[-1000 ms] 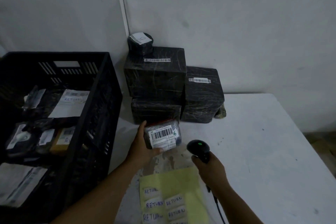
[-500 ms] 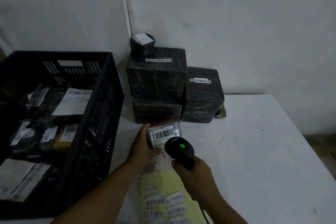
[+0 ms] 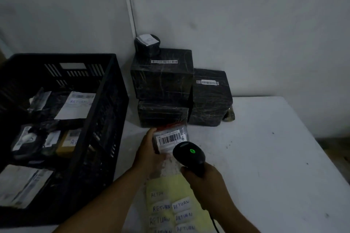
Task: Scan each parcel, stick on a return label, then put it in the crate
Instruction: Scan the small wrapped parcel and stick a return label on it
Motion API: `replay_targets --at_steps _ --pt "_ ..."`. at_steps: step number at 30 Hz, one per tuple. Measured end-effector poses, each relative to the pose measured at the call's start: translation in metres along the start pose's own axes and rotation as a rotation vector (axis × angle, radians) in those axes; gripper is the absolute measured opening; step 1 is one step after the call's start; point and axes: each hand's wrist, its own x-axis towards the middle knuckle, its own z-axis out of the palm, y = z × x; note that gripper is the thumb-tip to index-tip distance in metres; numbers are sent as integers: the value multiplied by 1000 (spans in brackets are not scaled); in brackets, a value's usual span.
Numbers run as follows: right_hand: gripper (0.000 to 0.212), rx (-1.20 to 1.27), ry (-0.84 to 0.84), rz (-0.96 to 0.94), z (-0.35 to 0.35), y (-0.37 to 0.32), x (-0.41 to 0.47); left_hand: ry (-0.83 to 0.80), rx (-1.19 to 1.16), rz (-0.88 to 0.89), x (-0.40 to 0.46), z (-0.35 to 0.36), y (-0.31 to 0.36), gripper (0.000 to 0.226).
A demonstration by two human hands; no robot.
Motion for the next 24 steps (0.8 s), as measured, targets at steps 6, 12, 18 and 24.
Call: replay_targets --at_steps 6,12,18,24 --pt "36 0 16 14 -3 0 -3 -11 -18 8 -4 0 3 101" --pt "36 -12 15 7 -5 2 -5 7 7 1 -8 0 6 103" --pt "36 -25 16 3 -8 3 -8 -1 3 -9 -8 1 5 106" --pt "35 -31 7 2 -8 10 -7 -15 -17 0 -6 0 5 103"
